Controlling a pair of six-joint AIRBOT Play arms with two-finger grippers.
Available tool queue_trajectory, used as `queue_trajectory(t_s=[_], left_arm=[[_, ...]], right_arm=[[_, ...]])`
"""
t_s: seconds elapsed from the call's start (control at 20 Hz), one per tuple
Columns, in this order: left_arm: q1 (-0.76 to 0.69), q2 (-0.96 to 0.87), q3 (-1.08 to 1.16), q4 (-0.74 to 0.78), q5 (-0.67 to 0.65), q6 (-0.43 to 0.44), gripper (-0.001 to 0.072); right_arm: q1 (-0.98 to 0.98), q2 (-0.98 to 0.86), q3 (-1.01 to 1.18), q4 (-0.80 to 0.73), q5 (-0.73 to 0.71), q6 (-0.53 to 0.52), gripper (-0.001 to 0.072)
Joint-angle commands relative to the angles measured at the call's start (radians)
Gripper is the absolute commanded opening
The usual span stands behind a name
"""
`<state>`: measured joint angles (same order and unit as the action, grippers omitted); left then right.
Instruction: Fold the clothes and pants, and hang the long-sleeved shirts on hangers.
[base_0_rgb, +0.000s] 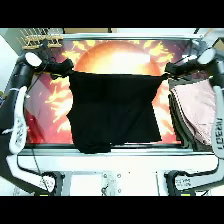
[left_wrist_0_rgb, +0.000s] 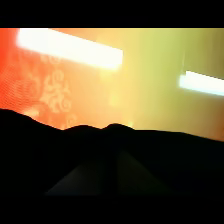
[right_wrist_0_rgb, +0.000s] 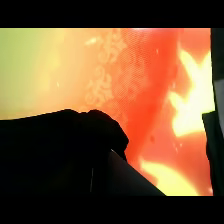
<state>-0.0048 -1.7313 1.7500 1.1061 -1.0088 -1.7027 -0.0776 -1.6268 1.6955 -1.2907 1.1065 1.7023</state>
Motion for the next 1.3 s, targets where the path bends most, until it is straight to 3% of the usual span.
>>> queue_trajectory(t_s=[0.0,0.3,0.8,1.2,1.25], left_arm=[[0.015,-0.161,0.144,-0.045,0.023,0.022,0.0010],[0.044,-0.155,0.166,0.008,-0.058,0.026,0.0010],[0.030,0.160,-0.532,0.063,0.094,0.050,0.0010],[0.031,0.193,-0.688,0.045,0.156,0.048,0.0011],[0.031,0.194,-0.683,0.044,0.149,0.049,0.0075]], right_arm=[[0.024,-0.093,0.001,0.012,-0.234,0.000,0.0017],[0.030,-0.084,-0.021,-0.034,-0.200,0.000,0.0016],[0.082,0.106,-0.484,-0.041,-0.174,0.000,0.0017],[0.113,0.108,-0.556,-0.023,-0.163,0.000,0.0030],[0.111,0.109,-0.556,-0.006,-0.163,-0.001,0.0033]])
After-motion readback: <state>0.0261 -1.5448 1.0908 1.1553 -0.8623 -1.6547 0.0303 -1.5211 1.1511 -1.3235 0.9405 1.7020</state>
